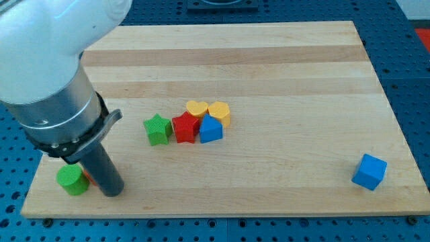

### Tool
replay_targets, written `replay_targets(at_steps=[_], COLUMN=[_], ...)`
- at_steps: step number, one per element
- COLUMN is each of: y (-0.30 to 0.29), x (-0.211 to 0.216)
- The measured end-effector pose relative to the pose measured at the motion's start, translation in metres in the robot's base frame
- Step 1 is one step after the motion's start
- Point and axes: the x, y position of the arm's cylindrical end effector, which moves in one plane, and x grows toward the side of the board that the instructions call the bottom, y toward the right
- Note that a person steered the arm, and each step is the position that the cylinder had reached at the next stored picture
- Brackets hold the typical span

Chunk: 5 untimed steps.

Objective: Form a triangle with the green starred star and the triangle

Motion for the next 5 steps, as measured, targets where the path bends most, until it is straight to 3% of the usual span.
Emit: replay_targets(at_steps=[2, 5], y=[0.002, 0.166], x=[0.000, 0.000])
